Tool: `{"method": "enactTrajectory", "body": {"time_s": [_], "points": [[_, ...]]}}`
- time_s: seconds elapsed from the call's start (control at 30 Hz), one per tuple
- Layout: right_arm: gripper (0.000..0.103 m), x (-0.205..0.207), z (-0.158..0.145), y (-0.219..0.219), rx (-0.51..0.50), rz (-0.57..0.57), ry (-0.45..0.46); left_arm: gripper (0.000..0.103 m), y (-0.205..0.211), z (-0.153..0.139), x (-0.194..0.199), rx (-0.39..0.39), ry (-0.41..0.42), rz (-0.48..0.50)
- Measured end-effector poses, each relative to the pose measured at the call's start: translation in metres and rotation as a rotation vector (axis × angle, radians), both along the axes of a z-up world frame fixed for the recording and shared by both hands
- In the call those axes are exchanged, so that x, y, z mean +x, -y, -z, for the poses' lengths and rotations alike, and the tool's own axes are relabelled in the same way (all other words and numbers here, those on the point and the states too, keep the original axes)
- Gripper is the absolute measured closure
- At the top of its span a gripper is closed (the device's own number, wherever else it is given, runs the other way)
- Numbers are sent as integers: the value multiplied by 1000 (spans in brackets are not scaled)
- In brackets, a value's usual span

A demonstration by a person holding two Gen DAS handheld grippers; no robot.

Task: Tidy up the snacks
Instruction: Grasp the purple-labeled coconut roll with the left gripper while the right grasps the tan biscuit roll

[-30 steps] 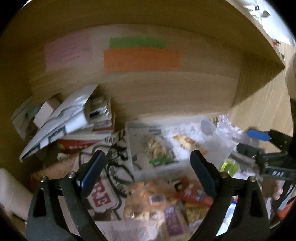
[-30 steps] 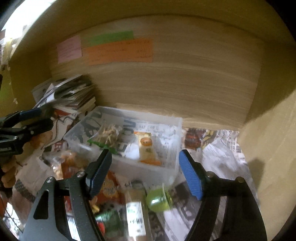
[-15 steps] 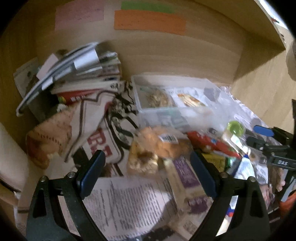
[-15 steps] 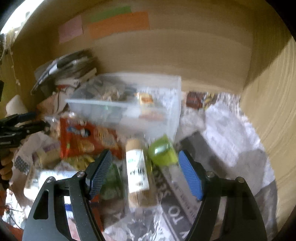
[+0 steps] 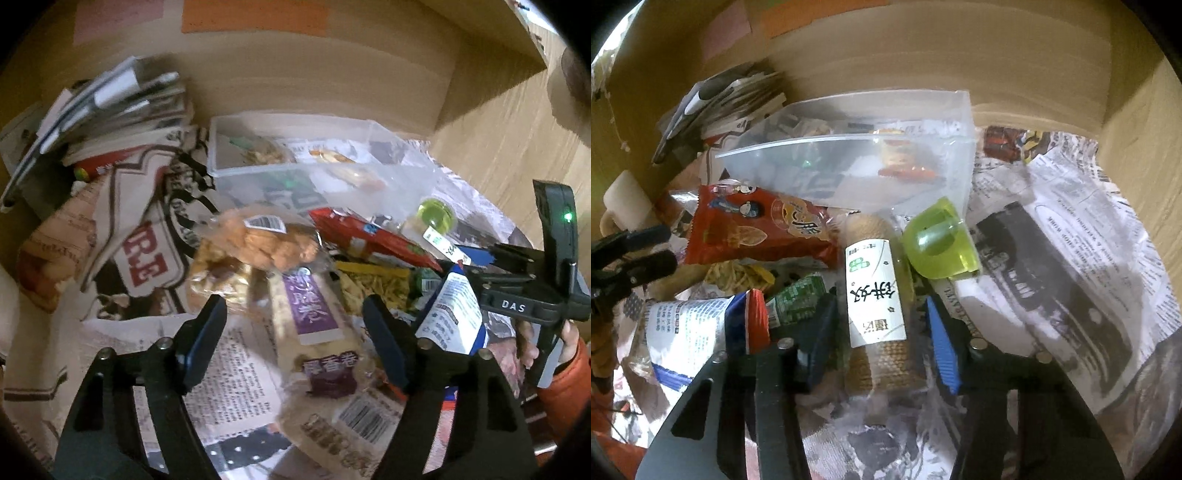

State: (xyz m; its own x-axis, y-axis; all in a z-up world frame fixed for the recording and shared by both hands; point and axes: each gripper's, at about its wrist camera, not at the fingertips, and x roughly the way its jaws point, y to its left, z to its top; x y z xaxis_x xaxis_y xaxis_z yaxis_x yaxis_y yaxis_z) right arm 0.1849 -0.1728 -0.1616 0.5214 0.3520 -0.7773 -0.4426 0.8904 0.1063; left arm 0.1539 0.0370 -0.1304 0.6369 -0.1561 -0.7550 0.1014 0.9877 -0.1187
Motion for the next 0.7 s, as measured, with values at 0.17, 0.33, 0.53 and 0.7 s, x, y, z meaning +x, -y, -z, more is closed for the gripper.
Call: {"method": "enactTrajectory", "body": {"time_s": [0.17,0.33,0.53,0.7], "points": [[60,4,3,-7,-35,-7,7,39,5,12,7,0,-40,8],[66,5,2,-3,-8,-13,2,57,6,23,14,-4,-67,-4],[67,1,1,2,23,-11,3,58,4,21,10,-6,-50,1],[67,-9,-5,7,42,-5,22,58,4,11,-1,6,-29,3]]}}
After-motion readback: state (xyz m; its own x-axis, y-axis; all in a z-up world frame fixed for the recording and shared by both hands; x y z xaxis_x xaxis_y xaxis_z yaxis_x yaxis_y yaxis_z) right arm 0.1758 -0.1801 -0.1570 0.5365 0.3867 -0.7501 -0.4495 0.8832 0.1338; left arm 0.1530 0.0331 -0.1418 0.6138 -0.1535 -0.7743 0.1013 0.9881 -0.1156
